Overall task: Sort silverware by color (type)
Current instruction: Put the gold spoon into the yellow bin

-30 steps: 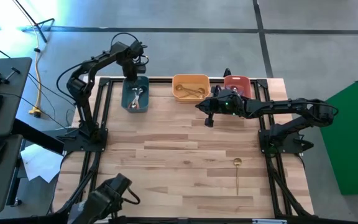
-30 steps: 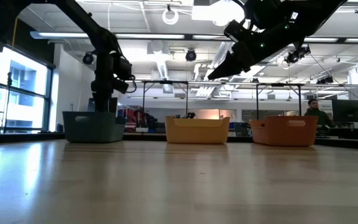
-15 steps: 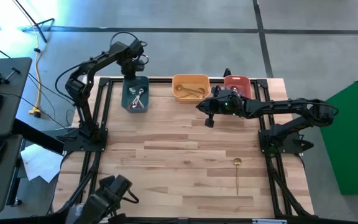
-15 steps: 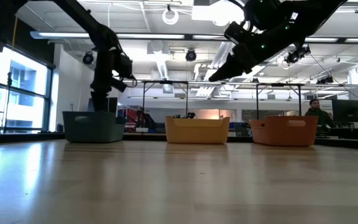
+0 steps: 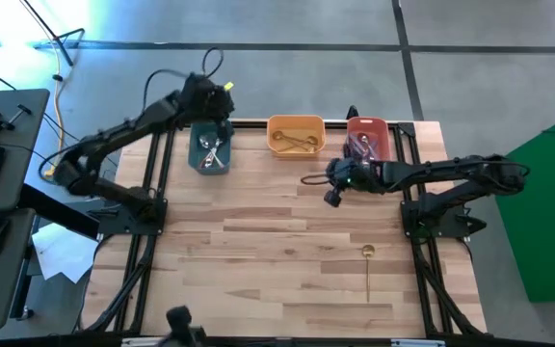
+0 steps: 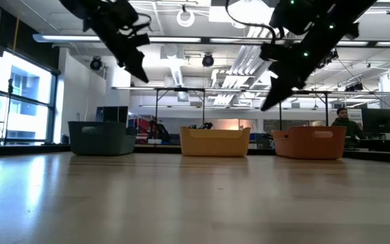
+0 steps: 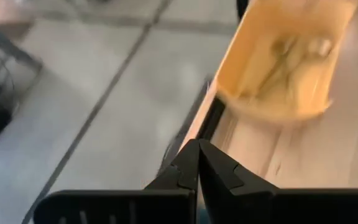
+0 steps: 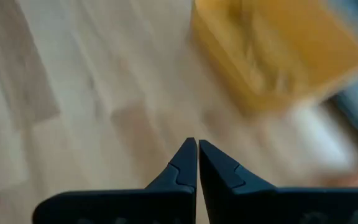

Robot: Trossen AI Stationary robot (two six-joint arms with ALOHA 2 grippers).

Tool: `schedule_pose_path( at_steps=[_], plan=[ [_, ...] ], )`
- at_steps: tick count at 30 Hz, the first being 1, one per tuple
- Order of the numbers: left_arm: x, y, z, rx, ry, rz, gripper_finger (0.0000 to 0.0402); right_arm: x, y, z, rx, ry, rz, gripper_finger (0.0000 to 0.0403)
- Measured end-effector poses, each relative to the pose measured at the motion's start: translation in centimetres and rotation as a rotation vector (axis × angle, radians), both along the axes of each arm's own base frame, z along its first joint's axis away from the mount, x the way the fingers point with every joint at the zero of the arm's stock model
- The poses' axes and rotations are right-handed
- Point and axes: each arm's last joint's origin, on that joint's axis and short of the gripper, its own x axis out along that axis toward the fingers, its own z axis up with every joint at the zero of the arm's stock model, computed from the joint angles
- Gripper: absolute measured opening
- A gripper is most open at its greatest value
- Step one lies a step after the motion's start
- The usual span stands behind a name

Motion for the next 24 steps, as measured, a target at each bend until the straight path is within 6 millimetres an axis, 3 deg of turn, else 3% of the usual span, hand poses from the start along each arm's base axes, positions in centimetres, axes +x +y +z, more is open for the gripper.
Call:
schedule_pose_path(
  at_steps=[5,10,16,20,24],
  plan=[
    [-0.2,-3.7,-1.7,0.012,-0.284,-0.094,0.0003,-1.7,2.5,-1.6,0.21,0.128,-0.175,0.0],
    [-0.5,-7.1,-4.5,-0.061,-0.435,-0.211,0.0003,-3.3,5.8,-2.3,0.405,0.254,-0.252,0.0018],
    [-1.1,-10.5,-8.5,-0.089,-0.507,-0.317,0.0003,-4.9,10.3,-2.6,0.62,0.337,-0.331,0.0094],
    [-1.4,-11.8,-10.0,-0.101,-0.558,-0.352,0.0003,-6.2,12.9,-2.7,0.731,0.391,-0.425,0.0147],
    [-1.4,-12.7,-10.6,-0.115,-0.562,-0.389,0.0003,-7.3,15.2,-2.6,0.833,0.426,-0.51,0.0174]
  ],
)
